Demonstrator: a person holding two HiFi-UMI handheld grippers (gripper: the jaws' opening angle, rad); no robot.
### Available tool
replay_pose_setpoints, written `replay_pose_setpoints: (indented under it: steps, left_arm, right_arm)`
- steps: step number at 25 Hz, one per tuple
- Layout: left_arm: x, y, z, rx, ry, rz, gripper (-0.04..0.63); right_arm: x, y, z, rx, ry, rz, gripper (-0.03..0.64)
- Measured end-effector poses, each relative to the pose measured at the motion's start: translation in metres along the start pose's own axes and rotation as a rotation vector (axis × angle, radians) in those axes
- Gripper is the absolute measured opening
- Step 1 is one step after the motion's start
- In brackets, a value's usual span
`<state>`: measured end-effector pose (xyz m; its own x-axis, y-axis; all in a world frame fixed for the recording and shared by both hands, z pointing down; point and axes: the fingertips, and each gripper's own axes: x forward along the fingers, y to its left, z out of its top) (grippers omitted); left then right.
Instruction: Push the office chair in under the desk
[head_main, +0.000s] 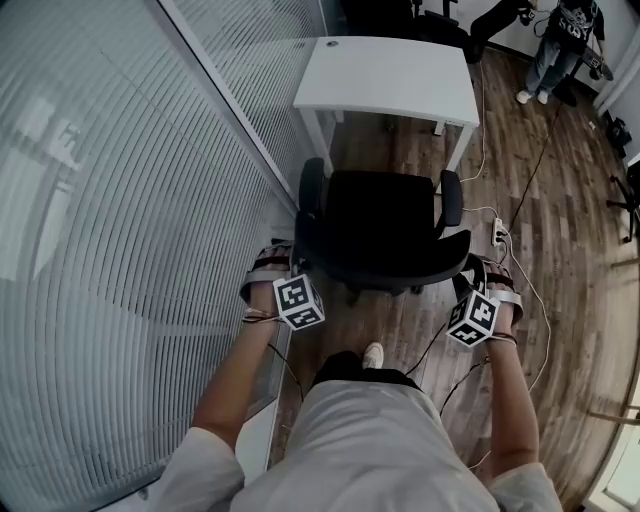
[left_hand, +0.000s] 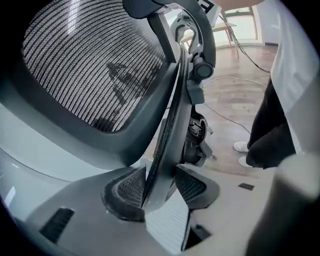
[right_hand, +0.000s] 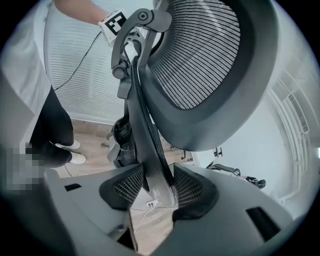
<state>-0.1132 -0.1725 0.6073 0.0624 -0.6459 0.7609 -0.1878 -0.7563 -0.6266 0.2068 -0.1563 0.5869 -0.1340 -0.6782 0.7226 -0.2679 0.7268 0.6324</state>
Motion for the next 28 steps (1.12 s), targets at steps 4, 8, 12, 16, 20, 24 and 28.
replay_pose_setpoints:
  steps: [4,8,12,16,20,24,28]
  left_arm:
    - [0.006,0.013,0.004,0.005,0.005,0.002,0.198]
    - [0.012,0.022,0.005,0.006,0.006,0.006,0.198]
    - [0.02,0.027,0.003,0.008,0.006,0.007,0.198]
    - [0.027,0.036,0.007,0.007,0.0,0.007,0.198]
    - [0.038,0.049,0.014,0.012,0.006,0.014,0.198]
    - [0.051,0.058,0.014,0.018,0.039,0.01,0.198]
    - [0.061,0.068,0.02,0.017,0.036,0.01,0.198]
  right_arm:
    - [0.005,-0.012,0.001,0.002,-0.003,0.004,0.201]
    - [0.011,-0.019,0.002,0.009,-0.009,-0.002,0.202]
    - [0.018,-0.021,0.004,0.012,-0.014,0.003,0.202]
    - [0.022,-0.029,0.003,0.021,-0.015,-0.01,0.202]
    - [0.031,-0.041,0.0,0.015,-0.021,-0.01,0.202]
    - [0.044,-0.051,0.0,-0.01,-0.038,-0.003,0.201]
    - [0.054,-0.06,-0.001,-0.012,-0.046,0.018,0.201]
